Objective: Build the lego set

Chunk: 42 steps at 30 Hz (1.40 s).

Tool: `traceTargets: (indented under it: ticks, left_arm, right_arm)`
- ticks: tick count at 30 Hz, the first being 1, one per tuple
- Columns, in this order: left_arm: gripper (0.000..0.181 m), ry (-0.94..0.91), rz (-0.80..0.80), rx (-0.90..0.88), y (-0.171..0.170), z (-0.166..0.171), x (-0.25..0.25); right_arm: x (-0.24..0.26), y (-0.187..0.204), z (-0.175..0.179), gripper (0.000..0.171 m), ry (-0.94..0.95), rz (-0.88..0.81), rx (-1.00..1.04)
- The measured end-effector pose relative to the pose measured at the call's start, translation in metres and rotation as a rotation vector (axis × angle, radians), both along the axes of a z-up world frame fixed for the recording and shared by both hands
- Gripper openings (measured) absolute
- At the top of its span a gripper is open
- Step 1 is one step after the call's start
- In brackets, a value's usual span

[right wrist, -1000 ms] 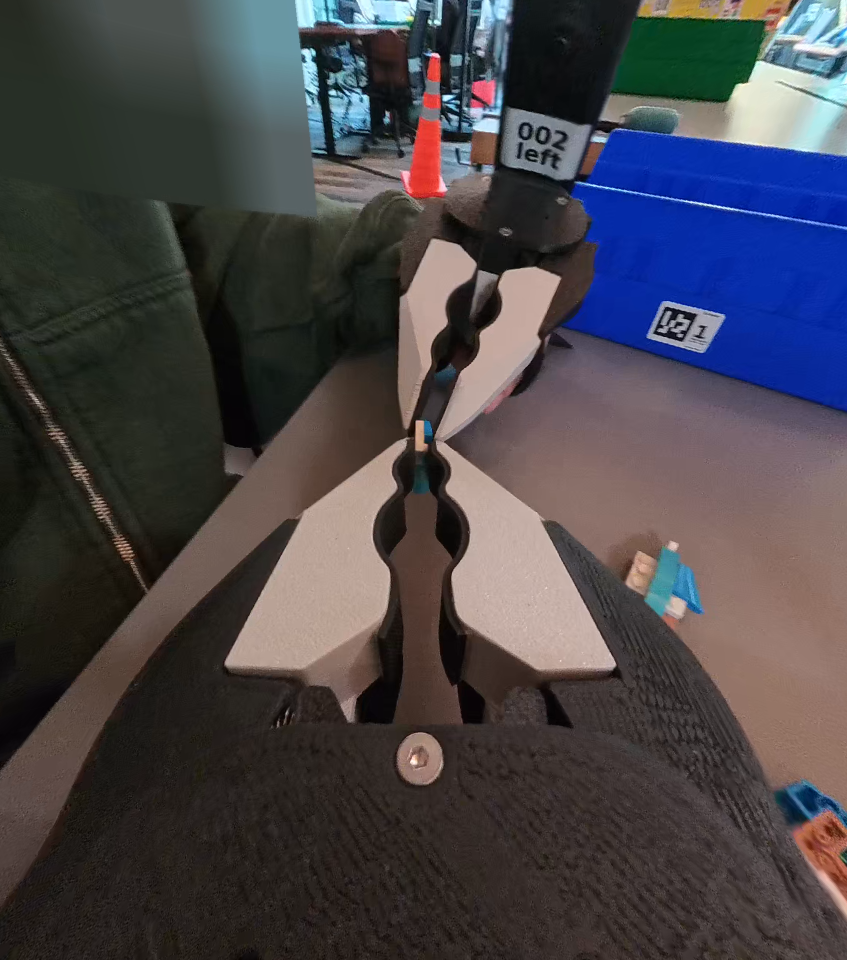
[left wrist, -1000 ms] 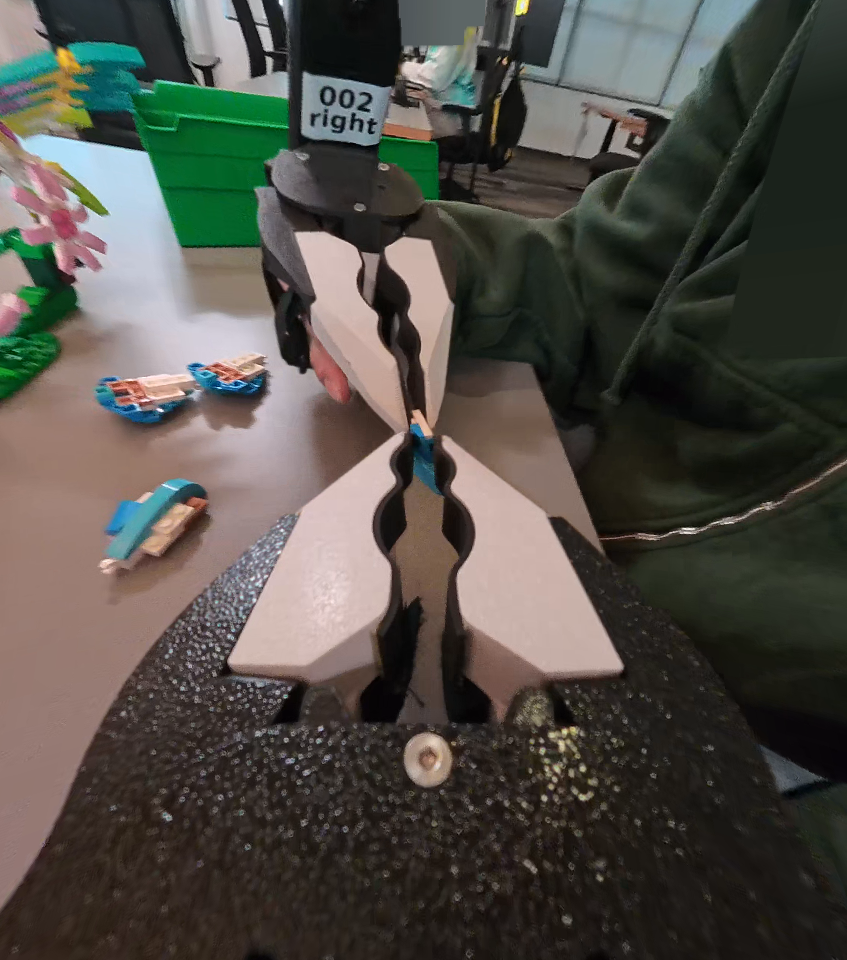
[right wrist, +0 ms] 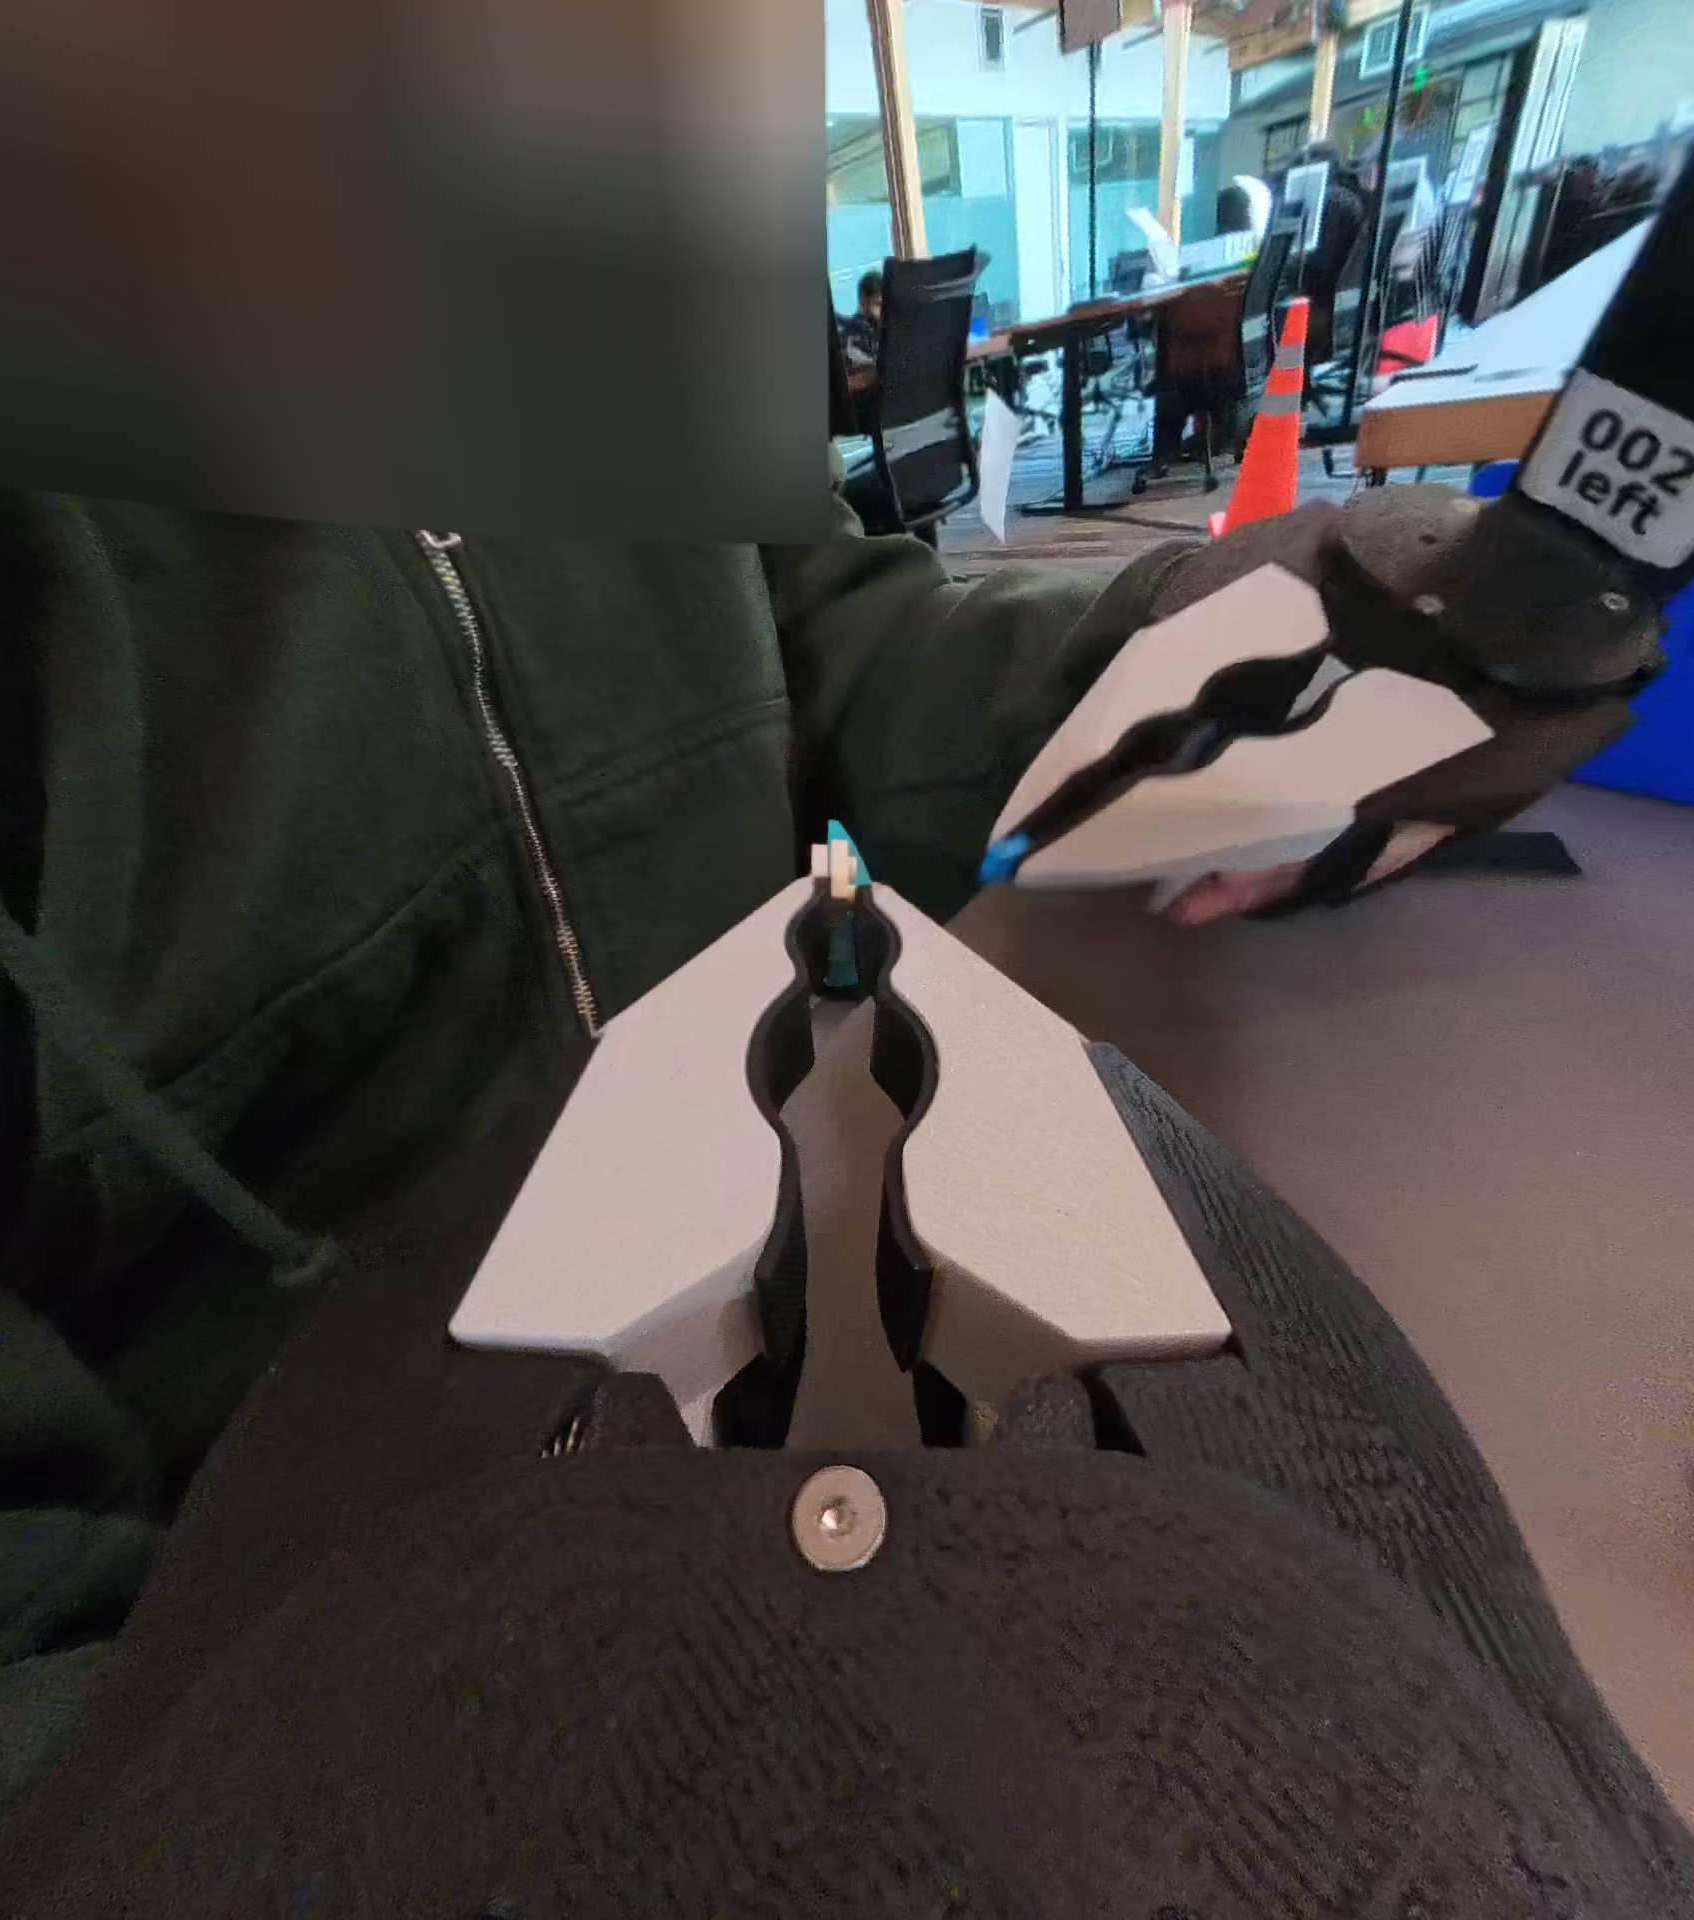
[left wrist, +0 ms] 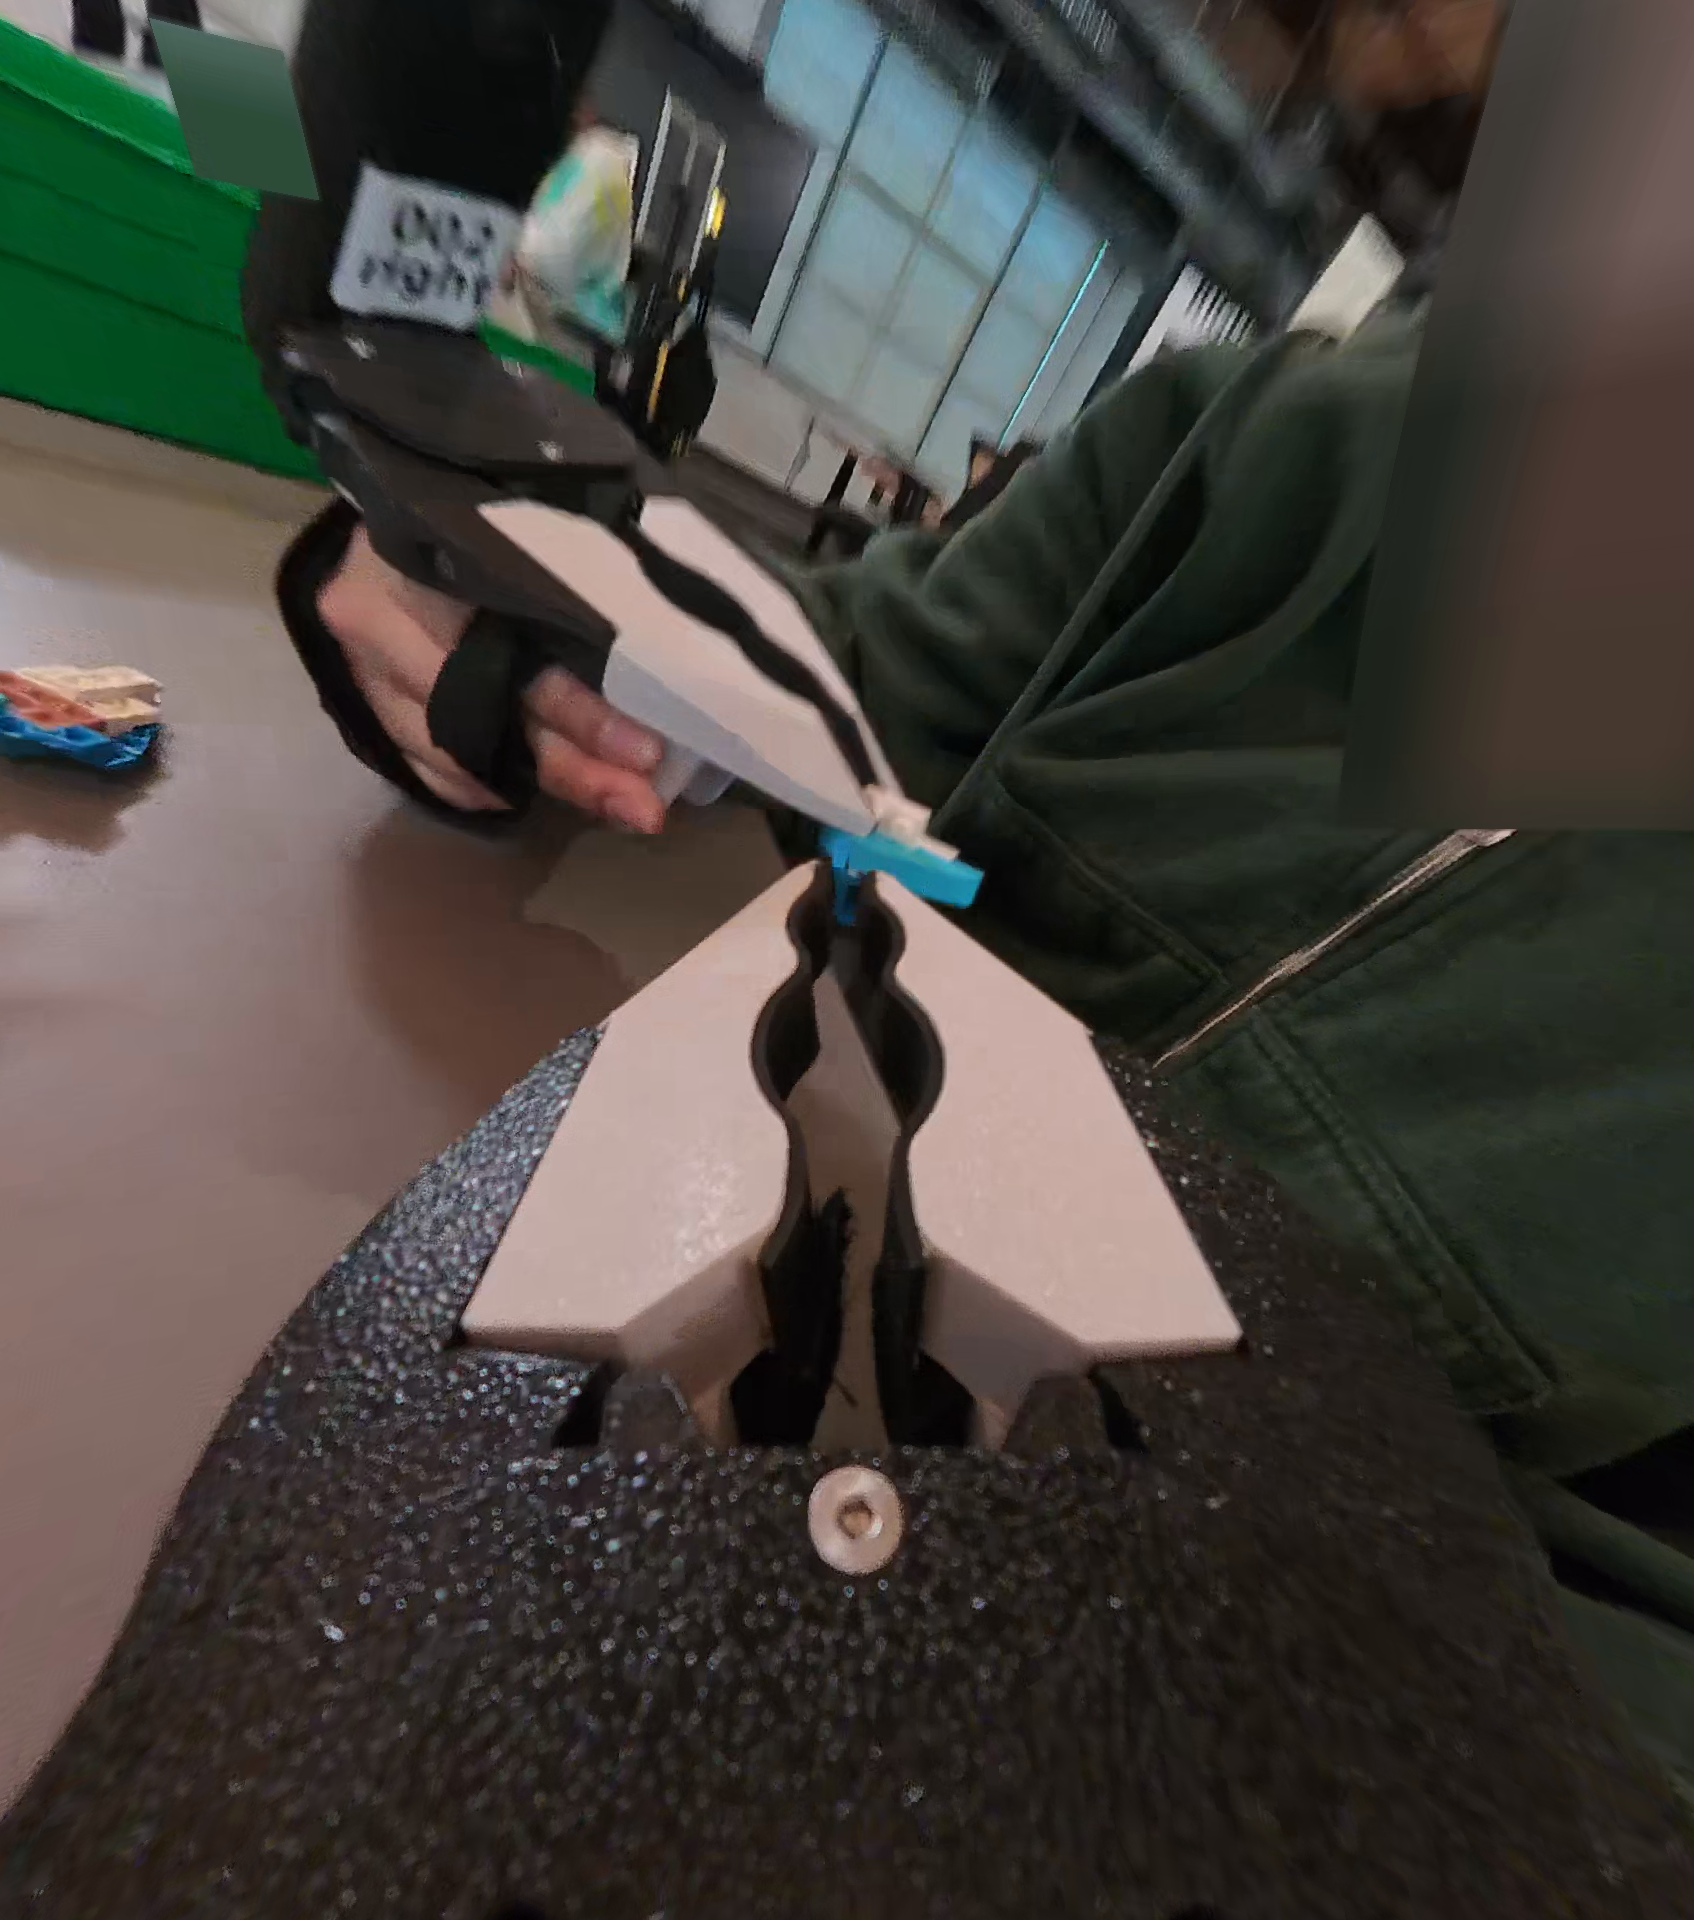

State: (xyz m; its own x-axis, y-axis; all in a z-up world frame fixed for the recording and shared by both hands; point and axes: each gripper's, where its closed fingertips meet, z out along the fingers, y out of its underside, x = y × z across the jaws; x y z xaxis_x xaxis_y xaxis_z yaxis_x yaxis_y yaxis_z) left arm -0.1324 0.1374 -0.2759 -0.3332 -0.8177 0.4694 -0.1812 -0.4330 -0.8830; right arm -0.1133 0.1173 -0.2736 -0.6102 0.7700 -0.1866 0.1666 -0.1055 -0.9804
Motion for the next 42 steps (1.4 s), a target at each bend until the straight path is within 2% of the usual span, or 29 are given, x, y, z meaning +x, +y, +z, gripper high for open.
traceTargets:
  ticks: [2,4,6,8,9,11,13,14,15,17,19,23,25,27,28,30,32,34,36,38,42]
  left_arm:
    - [0.000,-0.048,0.052,-0.041,0.010,0.007,-0.010]
    - [0.000,-0.038,0.075,0.005,0.011,0.005,-0.012]
    - [0.001,0.002,0.153,0.148,0.018,0.004,-0.007]
    - [0.001,-0.022,0.323,0.344,0.036,0.035,-0.003]
    - [0.001,-0.045,0.485,0.468,0.053,0.060,-0.009]
    - [0.001,-0.023,0.972,0.688,0.099,0.108,-0.051]
    - [0.001,0.177,1.420,0.732,0.134,0.121,-0.121]
    - [0.001,0.338,1.559,0.711,0.145,0.112,-0.153]
    - [0.001,0.490,1.625,0.694,0.150,0.099,-0.176]
    - [0.001,0.692,1.677,0.652,0.157,0.073,-0.203]
    - [0.002,0.834,1.639,0.544,0.161,0.042,-0.212]
    - [0.016,0.862,1.620,0.537,0.162,0.035,-0.211]
    - [0.031,0.905,1.634,0.559,0.162,0.034,-0.214]
    - [0.062,0.916,1.636,0.557,0.163,0.035,-0.211]
    - [0.070,0.902,1.628,0.573,0.163,0.038,-0.207]
    - [0.066,0.746,1.503,0.723,0.157,0.061,-0.169]
    - [0.048,0.527,1.141,0.846,0.125,0.071,-0.095]
    - [0.051,0.426,0.769,0.853,0.081,0.054,-0.039]
    - [0.045,0.474,0.700,0.870,0.080,0.033,-0.026]
    - [0.041,0.487,0.668,0.794,0.081,0.018,-0.021]
    - [0.031,0.305,0.597,0.384,0.075,0.018,-0.008]
  right_arm:
    - [-0.002,0.007,-0.005,0.002,-0.026,-0.038,0.026]
    - [-0.001,0.014,-0.002,0.002,0.000,-0.069,0.013]
    - [-0.001,0.026,0.002,0.002,0.034,-0.136,0.024]
    - [-0.003,0.043,0.006,0.002,0.068,-0.237,0.056]
    - [-0.004,0.053,0.008,0.002,0.090,-0.300,0.071]
    - [-0.006,0.074,0.010,0.002,0.114,-0.433,0.108]
    - [-0.008,0.088,0.012,0.002,0.143,-0.531,0.145]
    - [-0.009,0.092,0.012,0.002,0.146,-0.565,0.162]
    - [-0.011,0.093,0.010,0.002,0.142,-0.577,0.180]
    - [-0.014,0.093,0.009,0.002,0.143,-0.594,0.207]
    - [-0.016,0.091,0.008,0.002,0.140,-0.592,0.216]
    - [-0.016,0.092,0.009,0.002,0.143,-0.600,0.208]
    - [-0.015,0.093,0.010,0.002,0.149,-0.609,0.204]
    - [-0.015,0.095,0.010,0.002,0.148,-0.617,0.208]
    - [-0.015,0.095,0.010,0.002,0.153,-0.625,0.216]
    - [-0.014,0.096,0.013,0.002,0.175,-0.640,0.245]
    - [-0.011,0.099,0.024,0.002,0.248,-0.703,0.338]
    - [-0.007,0.103,0.030,0.002,0.295,-0.781,0.520]
    - [-0.008,0.101,0.027,0.002,0.281,-0.803,0.712]
    - [-0.011,0.099,0.021,0.002,0.266,-0.817,0.900]
    - [-0.019,0.092,0.008,0.002,0.249,-0.795,1.191]
